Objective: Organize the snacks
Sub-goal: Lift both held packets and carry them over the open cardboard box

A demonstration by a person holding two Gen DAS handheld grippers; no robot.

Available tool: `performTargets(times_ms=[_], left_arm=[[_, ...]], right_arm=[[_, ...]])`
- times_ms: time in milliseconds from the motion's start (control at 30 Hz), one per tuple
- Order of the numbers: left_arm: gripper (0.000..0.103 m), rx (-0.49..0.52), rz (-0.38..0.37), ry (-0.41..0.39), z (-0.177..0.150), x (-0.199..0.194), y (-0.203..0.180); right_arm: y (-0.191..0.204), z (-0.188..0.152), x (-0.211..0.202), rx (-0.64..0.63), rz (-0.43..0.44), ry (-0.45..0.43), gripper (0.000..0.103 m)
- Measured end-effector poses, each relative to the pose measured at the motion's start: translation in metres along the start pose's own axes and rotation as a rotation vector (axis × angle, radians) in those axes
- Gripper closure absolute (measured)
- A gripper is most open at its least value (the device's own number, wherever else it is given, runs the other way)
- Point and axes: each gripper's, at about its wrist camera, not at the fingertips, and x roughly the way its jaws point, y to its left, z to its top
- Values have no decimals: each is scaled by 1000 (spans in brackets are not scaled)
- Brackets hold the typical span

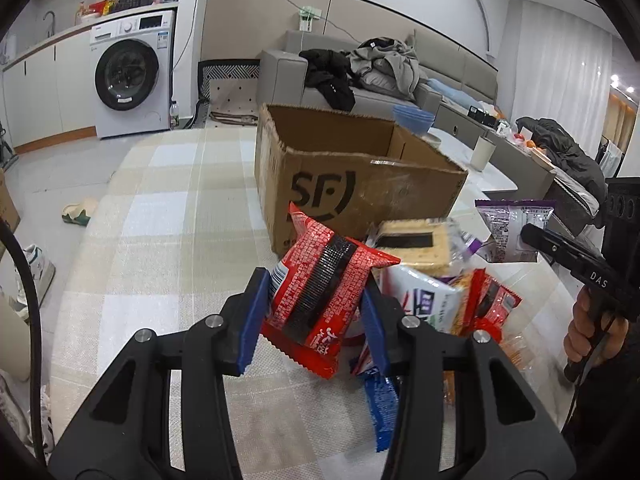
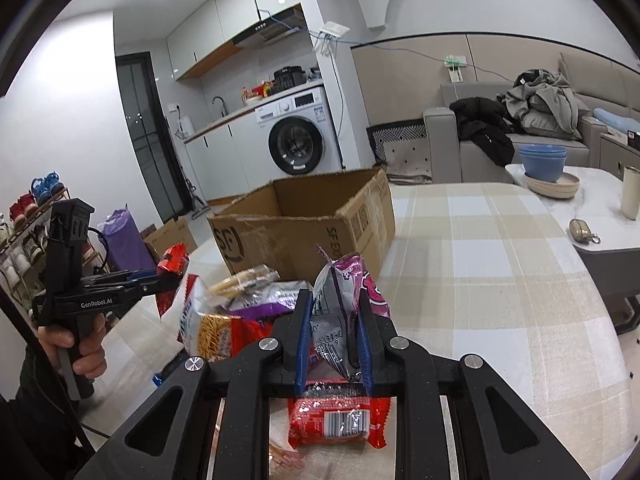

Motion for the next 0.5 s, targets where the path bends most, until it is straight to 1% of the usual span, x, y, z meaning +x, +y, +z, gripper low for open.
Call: performTargets(times_ms=[200, 500], left_arm=[[62, 22, -4, -57, 11, -26, -15], [62, 53, 7, -112, 35, -47, -43]], right_arm=[[9, 7, -10, -4, 33, -63, 83], [18, 29, -17, -7, 66, -142, 83]])
